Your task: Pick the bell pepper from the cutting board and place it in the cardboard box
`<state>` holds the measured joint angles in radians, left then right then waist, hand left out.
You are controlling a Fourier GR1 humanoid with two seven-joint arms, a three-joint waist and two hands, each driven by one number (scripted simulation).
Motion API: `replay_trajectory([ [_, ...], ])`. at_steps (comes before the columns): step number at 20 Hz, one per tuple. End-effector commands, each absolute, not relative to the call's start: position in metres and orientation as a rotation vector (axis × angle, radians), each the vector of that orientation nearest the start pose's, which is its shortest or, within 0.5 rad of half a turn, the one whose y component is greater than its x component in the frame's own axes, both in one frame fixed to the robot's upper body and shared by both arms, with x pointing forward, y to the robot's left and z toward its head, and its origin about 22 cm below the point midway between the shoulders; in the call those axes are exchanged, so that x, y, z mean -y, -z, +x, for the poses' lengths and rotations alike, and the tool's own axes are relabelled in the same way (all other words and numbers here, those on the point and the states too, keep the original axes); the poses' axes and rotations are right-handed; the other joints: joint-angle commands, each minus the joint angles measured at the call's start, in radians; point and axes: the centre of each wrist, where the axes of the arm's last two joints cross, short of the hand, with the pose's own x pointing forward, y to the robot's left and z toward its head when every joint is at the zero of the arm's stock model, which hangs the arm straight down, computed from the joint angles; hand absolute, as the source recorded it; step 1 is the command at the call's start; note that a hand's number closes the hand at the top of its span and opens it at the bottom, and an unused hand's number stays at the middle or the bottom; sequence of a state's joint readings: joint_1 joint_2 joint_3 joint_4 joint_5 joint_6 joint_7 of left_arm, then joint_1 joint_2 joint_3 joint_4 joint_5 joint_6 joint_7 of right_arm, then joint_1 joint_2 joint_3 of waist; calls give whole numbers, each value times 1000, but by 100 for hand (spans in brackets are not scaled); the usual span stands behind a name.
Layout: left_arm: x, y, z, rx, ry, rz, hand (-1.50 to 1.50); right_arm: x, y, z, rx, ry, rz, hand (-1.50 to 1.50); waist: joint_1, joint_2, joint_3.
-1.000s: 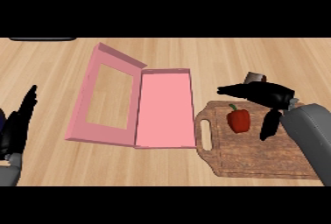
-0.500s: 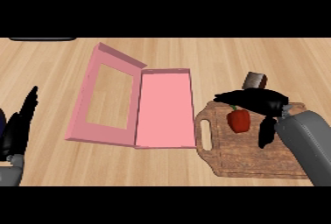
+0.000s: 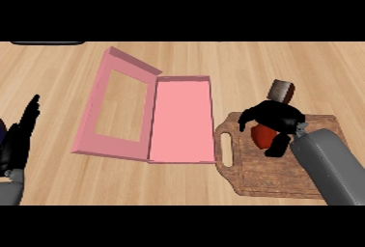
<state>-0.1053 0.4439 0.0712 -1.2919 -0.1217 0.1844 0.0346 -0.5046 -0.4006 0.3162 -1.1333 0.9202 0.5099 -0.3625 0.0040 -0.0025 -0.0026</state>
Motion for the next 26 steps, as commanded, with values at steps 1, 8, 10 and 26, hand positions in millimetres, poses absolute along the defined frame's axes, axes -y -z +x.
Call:
replay_trajectory([
  [1, -360, -28, 267, 1362, 223, 650, 0, 236, -40, 363, 1320, -1756, -381, 150, 8, 4, 3],
  [8, -366, -30, 270, 1369, 226, 633, 0, 240, -45, 364, 1487, -1696, -537, 150, 2, 3, 3],
  [10, -353, -18, 268, 1364, 203, 632, 0, 243, -65, 376, 1538, -1695, -560, 150, 3, 3, 3],
  [26, -349, -21, 273, 1397, 233, 636, 0, 321, -186, 447, 2187, -1527, -389, 150, 30, 12, 4],
])
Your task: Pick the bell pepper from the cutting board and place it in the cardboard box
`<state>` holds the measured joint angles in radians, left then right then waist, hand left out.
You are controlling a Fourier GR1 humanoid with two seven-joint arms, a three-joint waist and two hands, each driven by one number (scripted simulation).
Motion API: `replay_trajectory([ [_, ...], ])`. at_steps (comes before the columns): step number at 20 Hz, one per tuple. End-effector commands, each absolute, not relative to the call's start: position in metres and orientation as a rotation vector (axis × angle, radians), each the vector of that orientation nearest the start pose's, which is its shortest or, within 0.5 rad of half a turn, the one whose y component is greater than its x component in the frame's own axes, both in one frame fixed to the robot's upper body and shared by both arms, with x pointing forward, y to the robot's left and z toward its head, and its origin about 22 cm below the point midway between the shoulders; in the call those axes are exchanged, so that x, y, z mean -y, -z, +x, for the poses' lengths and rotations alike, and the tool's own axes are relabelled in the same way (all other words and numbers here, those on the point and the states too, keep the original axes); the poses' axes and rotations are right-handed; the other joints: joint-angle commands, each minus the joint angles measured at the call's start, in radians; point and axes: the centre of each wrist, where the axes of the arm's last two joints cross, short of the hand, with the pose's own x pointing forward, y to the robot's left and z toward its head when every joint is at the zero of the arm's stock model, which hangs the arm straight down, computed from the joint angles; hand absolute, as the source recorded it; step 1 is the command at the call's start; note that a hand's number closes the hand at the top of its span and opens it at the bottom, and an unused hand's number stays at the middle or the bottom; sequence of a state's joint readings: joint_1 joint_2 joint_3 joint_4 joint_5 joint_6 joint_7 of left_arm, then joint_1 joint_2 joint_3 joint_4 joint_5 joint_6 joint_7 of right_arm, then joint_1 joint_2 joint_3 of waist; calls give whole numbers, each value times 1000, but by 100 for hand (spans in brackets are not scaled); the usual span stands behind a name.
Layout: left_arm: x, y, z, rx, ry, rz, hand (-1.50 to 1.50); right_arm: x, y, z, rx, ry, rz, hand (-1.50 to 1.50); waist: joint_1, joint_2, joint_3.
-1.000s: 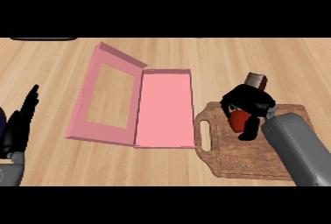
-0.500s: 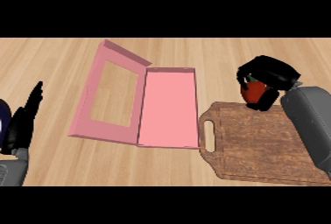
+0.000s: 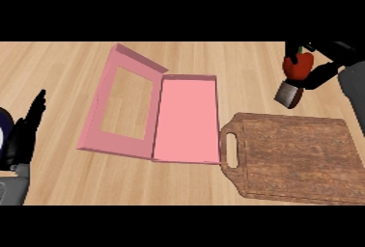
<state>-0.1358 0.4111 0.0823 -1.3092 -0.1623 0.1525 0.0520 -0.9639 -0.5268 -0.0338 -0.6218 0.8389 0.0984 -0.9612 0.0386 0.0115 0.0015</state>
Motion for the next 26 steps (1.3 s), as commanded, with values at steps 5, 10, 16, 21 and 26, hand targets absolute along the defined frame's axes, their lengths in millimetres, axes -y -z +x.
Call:
replay_trajectory([
  [5, -365, -20, 271, 1364, 225, 642, 0, 280, -183, 453, 2229, -1531, -226, 150, -26, -10, -2],
  [10, -359, -9, 266, 1365, 223, 647, 0, 211, -221, 463, 2179, -1484, -5, 150, -27, -14, -3],
  [16, -362, -10, 249, 1365, 204, 647, 0, 153, -205, 455, 2121, -1397, 61, 150, -29, -17, -2],
  [21, -354, -10, 266, 1375, 219, 661, 0, 83, -207, 446, 2017, -1372, 146, 150, -29, -12, -2],
  [26, -368, -29, 260, 1377, 230, 633, 0, 51, -192, 432, 1979, -1368, 170, 150, -20, -13, -2],
])
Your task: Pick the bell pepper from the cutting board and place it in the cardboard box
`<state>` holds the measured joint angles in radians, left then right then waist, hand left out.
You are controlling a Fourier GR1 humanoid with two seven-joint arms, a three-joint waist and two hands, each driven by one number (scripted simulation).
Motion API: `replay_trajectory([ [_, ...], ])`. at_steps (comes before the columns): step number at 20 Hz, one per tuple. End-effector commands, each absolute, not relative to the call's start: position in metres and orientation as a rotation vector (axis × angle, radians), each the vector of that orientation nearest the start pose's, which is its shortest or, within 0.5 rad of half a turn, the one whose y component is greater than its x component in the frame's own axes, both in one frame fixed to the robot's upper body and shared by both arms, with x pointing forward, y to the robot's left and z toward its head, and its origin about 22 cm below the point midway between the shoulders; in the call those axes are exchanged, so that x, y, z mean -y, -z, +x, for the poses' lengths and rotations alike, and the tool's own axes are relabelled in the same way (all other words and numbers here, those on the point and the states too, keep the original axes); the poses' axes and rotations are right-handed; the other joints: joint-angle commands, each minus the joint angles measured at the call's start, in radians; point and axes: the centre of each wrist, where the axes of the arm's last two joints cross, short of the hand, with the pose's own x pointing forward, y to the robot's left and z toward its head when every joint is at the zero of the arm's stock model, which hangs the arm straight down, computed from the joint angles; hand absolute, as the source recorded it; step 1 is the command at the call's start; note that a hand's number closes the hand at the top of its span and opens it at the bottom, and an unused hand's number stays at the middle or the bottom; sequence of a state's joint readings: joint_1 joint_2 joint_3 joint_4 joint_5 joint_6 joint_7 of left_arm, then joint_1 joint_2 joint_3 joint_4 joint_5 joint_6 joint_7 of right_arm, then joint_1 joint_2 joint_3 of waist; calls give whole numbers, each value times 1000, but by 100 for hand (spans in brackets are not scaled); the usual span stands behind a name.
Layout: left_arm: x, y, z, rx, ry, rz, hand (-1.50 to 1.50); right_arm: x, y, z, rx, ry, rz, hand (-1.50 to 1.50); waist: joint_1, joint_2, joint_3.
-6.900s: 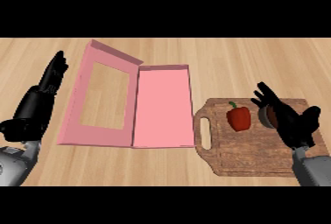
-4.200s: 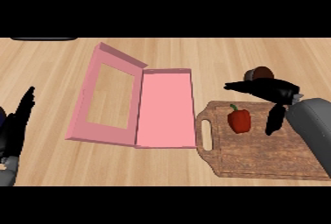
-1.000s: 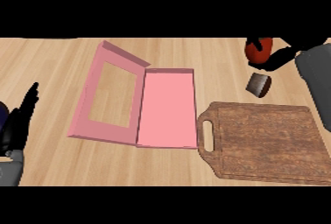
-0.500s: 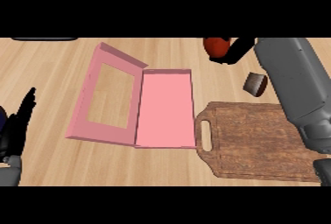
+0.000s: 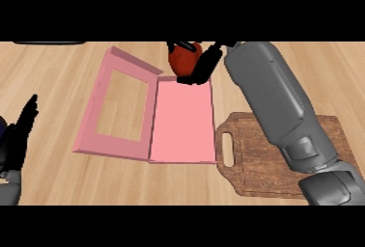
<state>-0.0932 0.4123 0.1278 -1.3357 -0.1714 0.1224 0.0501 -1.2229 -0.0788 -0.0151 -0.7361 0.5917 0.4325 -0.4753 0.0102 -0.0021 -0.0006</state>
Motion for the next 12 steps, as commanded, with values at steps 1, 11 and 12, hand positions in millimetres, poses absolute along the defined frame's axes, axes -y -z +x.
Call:
replay_trajectory([
  [1, -370, -26, 266, 1371, 210, 640, 0, 39, -207, 434, 1977, -1371, 133, 150, 16, 5, 0],
  [11, -334, -16, 286, 1403, 279, 615, 0, 18, -163, 432, 1808, -1347, -26, 150, 61, 17, -1],
  [12, -345, -10, 276, 1410, 282, 603, 0, 20, -148, 429, 1787, -1333, -34, -150, 82, 19, -2],
])
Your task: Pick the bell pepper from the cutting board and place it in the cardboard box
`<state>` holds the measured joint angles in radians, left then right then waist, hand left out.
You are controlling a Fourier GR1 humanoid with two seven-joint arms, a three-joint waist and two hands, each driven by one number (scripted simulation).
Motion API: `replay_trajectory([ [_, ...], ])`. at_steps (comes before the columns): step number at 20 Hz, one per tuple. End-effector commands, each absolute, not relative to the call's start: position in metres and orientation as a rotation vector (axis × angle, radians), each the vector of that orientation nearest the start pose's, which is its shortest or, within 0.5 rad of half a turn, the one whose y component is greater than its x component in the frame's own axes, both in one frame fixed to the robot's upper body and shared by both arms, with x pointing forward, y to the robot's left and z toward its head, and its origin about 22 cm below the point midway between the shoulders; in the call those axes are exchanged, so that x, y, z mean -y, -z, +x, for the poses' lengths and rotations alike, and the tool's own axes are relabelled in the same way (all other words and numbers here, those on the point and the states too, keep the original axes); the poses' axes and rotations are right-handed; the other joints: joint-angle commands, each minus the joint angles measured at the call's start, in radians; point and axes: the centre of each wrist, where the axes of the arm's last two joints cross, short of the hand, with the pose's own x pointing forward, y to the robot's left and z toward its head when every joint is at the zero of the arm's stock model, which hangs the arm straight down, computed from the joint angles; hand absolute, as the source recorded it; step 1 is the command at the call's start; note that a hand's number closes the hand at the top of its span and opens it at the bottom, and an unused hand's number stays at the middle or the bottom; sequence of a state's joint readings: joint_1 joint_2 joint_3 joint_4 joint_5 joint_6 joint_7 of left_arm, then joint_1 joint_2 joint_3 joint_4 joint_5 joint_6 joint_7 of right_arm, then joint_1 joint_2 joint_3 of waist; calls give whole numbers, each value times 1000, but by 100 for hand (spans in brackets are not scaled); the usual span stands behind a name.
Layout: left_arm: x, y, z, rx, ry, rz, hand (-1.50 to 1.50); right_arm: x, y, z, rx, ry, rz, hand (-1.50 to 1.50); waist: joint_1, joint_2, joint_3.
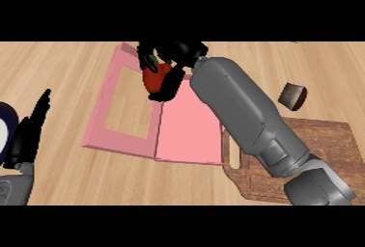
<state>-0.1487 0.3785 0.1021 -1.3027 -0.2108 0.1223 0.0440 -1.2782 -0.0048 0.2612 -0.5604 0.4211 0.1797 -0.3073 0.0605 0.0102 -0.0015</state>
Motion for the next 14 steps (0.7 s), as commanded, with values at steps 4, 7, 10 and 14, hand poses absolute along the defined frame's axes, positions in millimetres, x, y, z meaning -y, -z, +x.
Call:
replay_trajectory([
  [4, -343, -29, 284, 1421, 286, 585, 0, 19, -137, 429, 1681, -1337, 23, -150, 36, 6, 0],
  [7, -333, -22, 290, 1411, 265, 594, 0, 18, -120, 420, 1731, -1321, 83, -150, 22, 5, 0],
  [10, -328, -24, 286, 1416, 271, 596, 0, 15, -122, 417, 1802, -1243, 154, -150, 21, 3, 1],
  [14, -346, -24, 293, 1403, 263, 606, 0, 12, -143, 421, 1913, -1055, 224, -150, 10, 6, 0],
])
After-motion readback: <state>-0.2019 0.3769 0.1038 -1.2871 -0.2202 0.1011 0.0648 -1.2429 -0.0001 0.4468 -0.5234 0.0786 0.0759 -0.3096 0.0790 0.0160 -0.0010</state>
